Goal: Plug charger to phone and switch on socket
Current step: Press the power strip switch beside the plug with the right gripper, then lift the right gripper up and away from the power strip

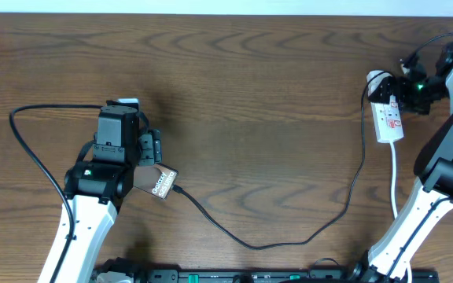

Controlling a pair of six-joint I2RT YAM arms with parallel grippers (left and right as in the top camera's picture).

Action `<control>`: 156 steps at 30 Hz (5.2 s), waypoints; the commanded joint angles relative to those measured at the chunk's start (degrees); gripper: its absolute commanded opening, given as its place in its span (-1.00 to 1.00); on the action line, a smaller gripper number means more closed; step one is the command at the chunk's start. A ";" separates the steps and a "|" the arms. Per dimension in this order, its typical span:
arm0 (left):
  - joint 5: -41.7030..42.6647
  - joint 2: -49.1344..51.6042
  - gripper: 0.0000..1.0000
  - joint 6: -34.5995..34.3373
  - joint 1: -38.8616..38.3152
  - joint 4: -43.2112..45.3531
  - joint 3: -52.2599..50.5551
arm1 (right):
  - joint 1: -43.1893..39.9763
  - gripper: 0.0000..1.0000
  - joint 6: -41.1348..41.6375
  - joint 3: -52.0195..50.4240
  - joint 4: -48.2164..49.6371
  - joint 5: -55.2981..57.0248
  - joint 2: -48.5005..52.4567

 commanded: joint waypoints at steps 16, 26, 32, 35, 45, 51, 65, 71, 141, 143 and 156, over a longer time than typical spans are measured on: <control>-1.14 0.22 0.64 -0.48 0.13 -0.44 1.51 | 0.92 0.99 1.70 0.35 -0.37 -1.95 -4.94; -1.14 0.22 0.64 -0.48 0.13 -0.42 1.51 | 1.77 0.99 2.49 0.07 -0.57 -2.78 -3.02; -1.11 0.22 0.64 -0.50 0.13 -0.44 1.51 | 2.80 0.99 2.97 0.04 -0.52 -1.49 -2.78; -1.09 0.22 0.64 -0.52 0.13 -0.44 1.51 | 3.32 0.99 3.21 0.04 -0.63 -1.27 -2.25; 1.27 0.22 0.64 -0.50 0.13 -0.42 1.51 | 3.58 0.98 3.37 0.04 -0.81 -4.76 -0.04; 1.27 0.22 0.64 -0.48 0.13 -0.42 1.51 | 3.65 0.99 3.39 0.04 -0.90 -6.36 -0.02; 1.27 0.22 0.64 -0.48 0.13 -0.44 1.51 | 3.67 0.99 3.82 -0.02 -1.42 -10.64 -0.02; 1.27 0.22 0.64 -0.50 0.13 -0.44 1.51 | 3.98 0.99 3.82 -1.95 -0.66 -10.62 -0.02; 1.27 0.22 0.64 -0.48 0.13 -0.66 1.51 | 4.33 0.99 25.86 47.45 -31.54 16.02 -0.15; 1.27 0.22 0.64 -0.48 0.13 -0.68 1.51 | 4.33 0.99 25.86 47.45 -31.54 16.02 -0.15; 1.27 0.00 0.64 -0.48 0.13 -4.98 1.40 | 4.33 0.99 25.86 47.45 -31.54 16.02 -0.15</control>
